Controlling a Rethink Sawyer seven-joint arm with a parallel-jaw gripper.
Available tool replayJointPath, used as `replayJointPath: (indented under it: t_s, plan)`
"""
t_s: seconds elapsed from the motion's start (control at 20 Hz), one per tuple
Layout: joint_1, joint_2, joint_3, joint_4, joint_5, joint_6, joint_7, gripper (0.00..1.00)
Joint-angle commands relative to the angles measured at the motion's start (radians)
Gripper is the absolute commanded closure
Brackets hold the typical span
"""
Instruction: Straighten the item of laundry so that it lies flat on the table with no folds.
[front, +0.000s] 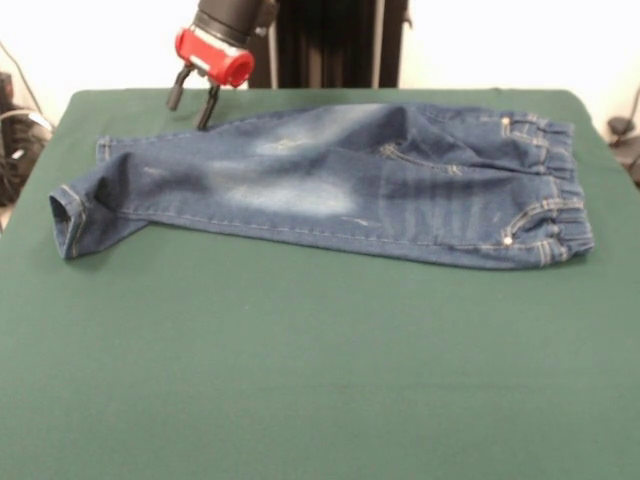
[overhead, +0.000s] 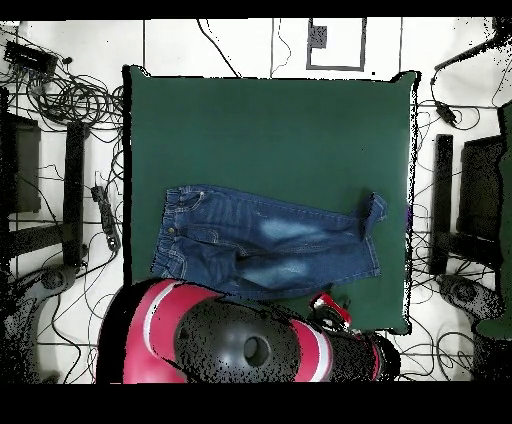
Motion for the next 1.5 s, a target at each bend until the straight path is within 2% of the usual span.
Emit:
replayJointPath:
  t_s: [0.05, 0.25, 0.4, 0.65, 0.85, 1.25, 1.5]
  plan:
    - [0.0, -0.082, 0.175, -0.062, -0.053, 0.15, 0.023, 0.0]
    - [-0.007, -0.12, 0.197, -0.072, -0.087, 0.188, 0.027, 0.0]
    - [-0.014, -0.084, 0.206, -0.091, -0.064, 0.128, 0.03, 0.0]
    - [-0.012, -0.074, 0.221, -0.1, -0.042, 0.121, 0.03, 0.0]
    - [-0.013, -0.006, 0.219, -0.13, 0.02, 0.054, 0.02, 0.0]
    - [-0.01, 0.018, 0.23, -0.156, 0.042, 0.044, 0.019, 0.0]
    - [-0.026, 0.071, 0.233, -0.19, 0.067, -0.005, 0.006, 0.0]
